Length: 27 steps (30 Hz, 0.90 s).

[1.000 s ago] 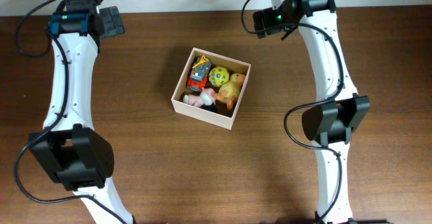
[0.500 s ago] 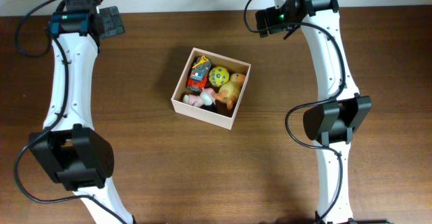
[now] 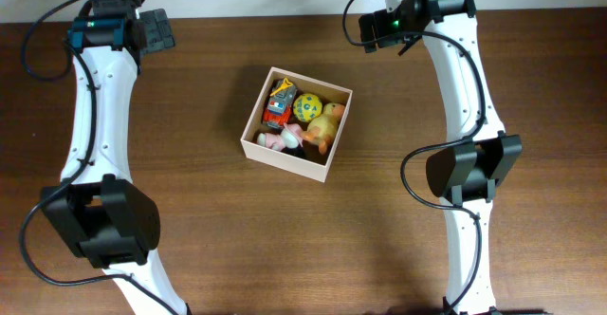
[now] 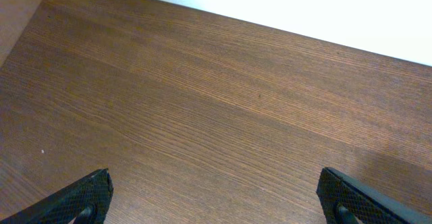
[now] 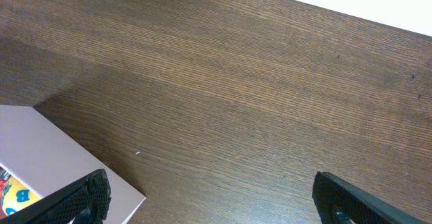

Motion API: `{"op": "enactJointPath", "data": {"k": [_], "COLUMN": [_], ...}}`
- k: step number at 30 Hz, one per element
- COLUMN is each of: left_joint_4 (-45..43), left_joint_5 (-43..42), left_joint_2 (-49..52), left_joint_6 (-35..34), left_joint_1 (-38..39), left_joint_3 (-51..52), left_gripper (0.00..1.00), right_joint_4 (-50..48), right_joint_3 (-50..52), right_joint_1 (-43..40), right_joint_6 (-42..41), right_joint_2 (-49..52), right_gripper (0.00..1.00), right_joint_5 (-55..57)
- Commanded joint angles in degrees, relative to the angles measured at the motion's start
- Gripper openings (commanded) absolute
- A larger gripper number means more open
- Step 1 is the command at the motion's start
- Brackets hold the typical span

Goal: Pack container
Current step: 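Raise the right gripper out of the box and move it back right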

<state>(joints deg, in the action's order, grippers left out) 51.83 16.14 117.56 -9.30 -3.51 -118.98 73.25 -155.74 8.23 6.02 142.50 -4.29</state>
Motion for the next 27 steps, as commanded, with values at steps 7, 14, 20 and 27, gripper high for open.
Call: {"op": "enactJointPath", "data": {"k": [7, 14, 20, 27], "left_joint_4": [0.0, 0.1, 0.1, 0.1], "left_joint_5": [0.6, 0.6, 0.6, 0.6], "left_joint_2": [-0.1, -0.1, -0.1, -0.1], "left_joint_6": [-0.7, -0.7, -0.7, -0.7], "left_joint_1": [0.0, 0.0, 0.0, 0.0], "left_joint_3": [-0.2, -0.2, -0.2, -0.2], "left_gripper": [0.99, 0.99, 0.99, 0.99], "right_joint_4": [-0.2, -1.0, -10.7, -31.0], "right_joint_3": [-1.2, -1.2, -1.2, -1.2], "right_joint_1": [-0.4, -0.8, -1.3, -2.3], "right_joint_6": [-0.5, -0.3, -0.3, -0.3], "right_joint_2": [-1.4, -1.4, -1.4, -1.8], "right_gripper": [0.99, 0.99, 0.99, 0.99], "right_joint_5": [0.3, 0.5, 0.7, 0.7]}}
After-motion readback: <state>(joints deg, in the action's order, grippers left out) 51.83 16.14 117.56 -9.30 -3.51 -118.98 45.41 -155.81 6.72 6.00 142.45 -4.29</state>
